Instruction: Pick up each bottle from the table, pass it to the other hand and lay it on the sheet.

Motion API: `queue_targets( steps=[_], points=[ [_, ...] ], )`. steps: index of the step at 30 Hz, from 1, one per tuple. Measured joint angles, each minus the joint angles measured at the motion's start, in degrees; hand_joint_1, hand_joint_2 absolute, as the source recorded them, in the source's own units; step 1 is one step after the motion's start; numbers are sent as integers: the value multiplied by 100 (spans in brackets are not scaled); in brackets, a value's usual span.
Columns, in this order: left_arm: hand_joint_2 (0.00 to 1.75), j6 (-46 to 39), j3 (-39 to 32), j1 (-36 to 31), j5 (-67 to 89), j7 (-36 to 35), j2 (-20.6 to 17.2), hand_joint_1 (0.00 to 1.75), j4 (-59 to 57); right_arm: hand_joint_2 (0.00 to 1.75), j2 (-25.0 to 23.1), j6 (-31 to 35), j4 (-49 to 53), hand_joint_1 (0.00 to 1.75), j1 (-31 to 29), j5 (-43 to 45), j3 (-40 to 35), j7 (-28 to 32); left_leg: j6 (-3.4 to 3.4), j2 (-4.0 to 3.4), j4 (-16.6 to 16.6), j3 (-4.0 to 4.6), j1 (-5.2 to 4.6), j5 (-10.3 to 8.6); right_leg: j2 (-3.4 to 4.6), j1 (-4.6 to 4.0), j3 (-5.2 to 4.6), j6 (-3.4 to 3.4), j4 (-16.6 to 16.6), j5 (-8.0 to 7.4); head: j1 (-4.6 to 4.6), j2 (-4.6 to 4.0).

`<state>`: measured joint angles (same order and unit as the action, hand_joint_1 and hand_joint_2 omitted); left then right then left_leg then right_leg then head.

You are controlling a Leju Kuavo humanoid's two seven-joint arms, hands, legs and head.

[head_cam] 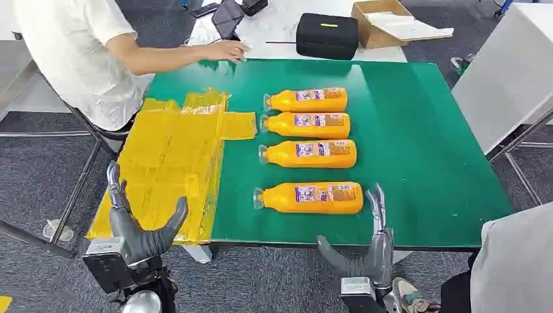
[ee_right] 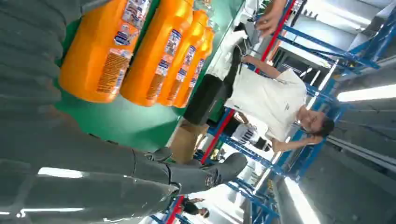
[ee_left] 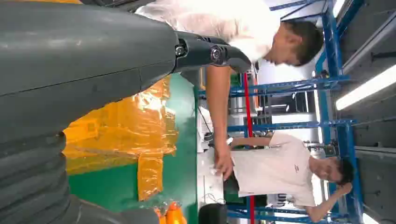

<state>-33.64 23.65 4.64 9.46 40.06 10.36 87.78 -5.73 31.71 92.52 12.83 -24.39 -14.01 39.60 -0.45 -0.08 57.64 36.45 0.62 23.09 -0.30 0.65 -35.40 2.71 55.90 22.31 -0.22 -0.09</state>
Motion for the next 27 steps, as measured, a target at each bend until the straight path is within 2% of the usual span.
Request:
queue_targets(
  steps=[12,27],
  points=[
    [175,-24,142,-72,201,-48,0,0,-280,175,2,-9,-186,0,-196,116,9,20,0,0,0,1,0,0,0,1,1,0,0,0,-2,0],
    [175,55,234,8,444,-199,-83,0,-385,175,0,122,-498,0,-366,-278,-15,-55,0,0,0,1,0,0,0,1,1,0,0,1,-2,0]
  ],
)
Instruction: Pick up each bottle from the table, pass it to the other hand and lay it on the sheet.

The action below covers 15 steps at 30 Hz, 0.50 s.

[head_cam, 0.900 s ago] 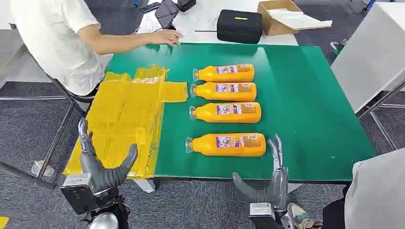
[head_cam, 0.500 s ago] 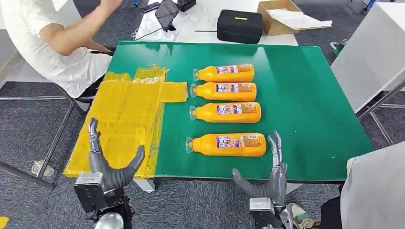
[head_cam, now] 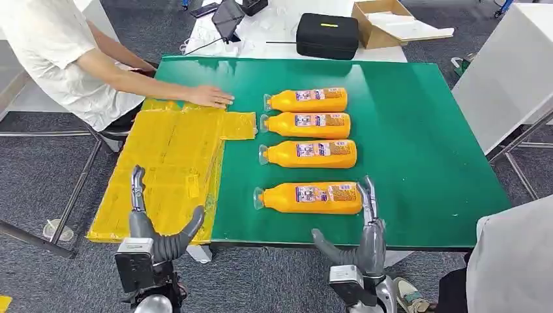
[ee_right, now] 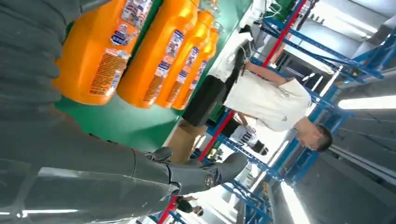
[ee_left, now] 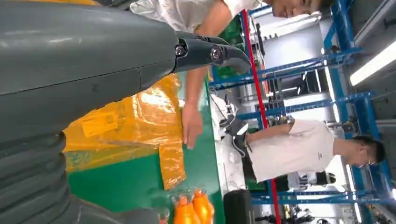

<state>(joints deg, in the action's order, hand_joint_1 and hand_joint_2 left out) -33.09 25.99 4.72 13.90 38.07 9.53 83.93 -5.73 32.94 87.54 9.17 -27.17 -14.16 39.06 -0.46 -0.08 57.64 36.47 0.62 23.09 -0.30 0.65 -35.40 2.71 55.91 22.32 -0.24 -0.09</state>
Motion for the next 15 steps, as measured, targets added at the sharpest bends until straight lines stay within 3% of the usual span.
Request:
queue_targets(
  steps=[12,15],
  points=[
    [175,35,50,12,118,-55,-24,0,-66,175,2,79,-181,0,25,-90,0,-109,0,0,0,0,0,0,0,0,-1,0,0,0,2,0],
    [175,155,74,-25,170,-105,-24,0,-118,175,39,449,-277,0,13,-909,-4,-488,0,0,0,0,0,0,0,0,-1,0,0,0,2,0]
  ],
)
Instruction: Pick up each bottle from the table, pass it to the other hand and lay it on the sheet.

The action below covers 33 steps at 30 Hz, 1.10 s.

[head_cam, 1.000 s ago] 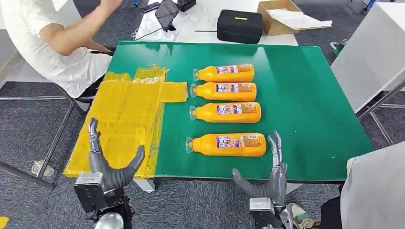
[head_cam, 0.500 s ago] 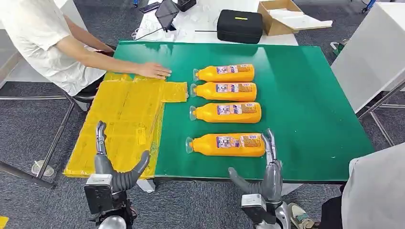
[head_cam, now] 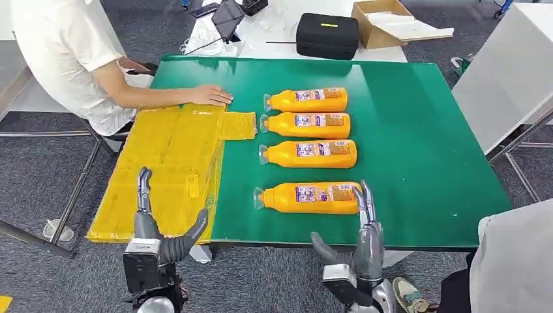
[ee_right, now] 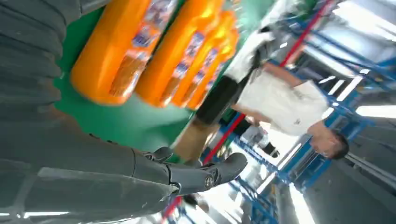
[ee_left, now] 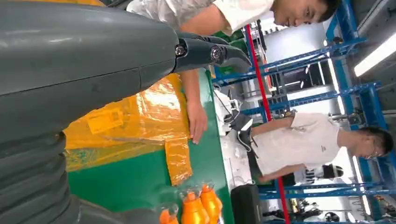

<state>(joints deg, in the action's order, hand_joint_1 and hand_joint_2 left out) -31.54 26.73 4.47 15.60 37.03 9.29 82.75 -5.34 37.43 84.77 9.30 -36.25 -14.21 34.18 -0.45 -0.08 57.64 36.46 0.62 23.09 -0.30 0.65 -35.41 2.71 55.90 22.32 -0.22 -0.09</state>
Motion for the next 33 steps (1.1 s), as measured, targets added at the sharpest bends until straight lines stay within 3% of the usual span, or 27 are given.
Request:
queue_targets(
  steps=[3,21,24,33],
  points=[
    [175,121,42,-112,4,-20,18,0,-123,175,132,178,-191,0,-62,-781,4,-325,-1,1,0,0,-1,0,-1,1,2,0,0,0,-2,0],
    [175,210,127,-271,-2,-35,61,0,-413,175,374,215,-647,0,-190,-1053,15,-461,0,0,1,1,-1,0,0,0,1,0,0,0,0,0],
    [175,538,192,-434,-187,-136,105,0,-594,175,551,215,-920,0,-409,-1576,15,-896,-8,1,1,1,-5,-5,-1,6,2,5,-1,-4,0,0],
    [175,564,654,-833,-697,-101,280,0,-1268,175,1010,-1,-2090,0,-1322,-2044,33,-1059,-20,0,3,4,-21,-14,2,17,3,22,1,-17,0,0]
  ],
)
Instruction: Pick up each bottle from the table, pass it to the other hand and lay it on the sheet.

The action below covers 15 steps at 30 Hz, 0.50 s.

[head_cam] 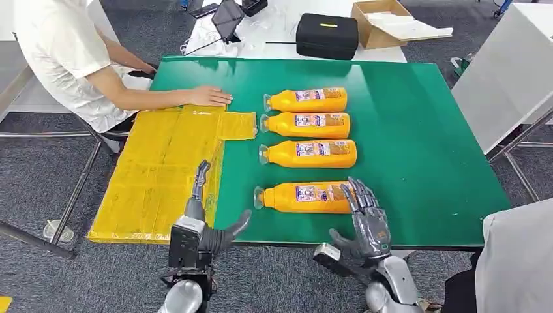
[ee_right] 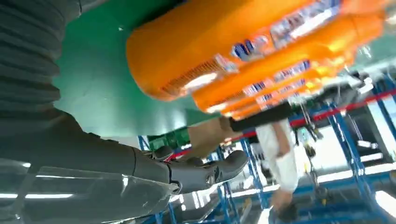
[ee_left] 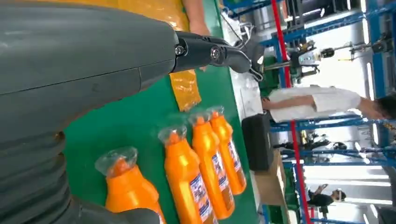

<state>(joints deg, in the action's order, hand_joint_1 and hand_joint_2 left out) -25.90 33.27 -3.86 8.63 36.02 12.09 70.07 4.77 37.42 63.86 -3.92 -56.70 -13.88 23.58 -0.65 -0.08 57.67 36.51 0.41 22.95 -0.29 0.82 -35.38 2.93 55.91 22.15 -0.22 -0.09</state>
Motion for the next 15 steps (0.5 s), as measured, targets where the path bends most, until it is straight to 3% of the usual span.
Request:
queue_targets(
  steps=[7,15],
  points=[
    [175,68,236,-395,-280,-70,116,0,-227,175,-55,-330,-1585,0,-1363,-61,-330,-175,-3,-4,0,4,6,-18,1,-4,-8,-12,2,-12,2,0],
    [175,70,347,-444,-325,-79,127,0,-288,175,-184,-398,-2275,0,-1748,-135,-596,-242,-4,-1,0,13,5,-16,-1,-2,-12,-11,2,-11,0,0]
  ],
)
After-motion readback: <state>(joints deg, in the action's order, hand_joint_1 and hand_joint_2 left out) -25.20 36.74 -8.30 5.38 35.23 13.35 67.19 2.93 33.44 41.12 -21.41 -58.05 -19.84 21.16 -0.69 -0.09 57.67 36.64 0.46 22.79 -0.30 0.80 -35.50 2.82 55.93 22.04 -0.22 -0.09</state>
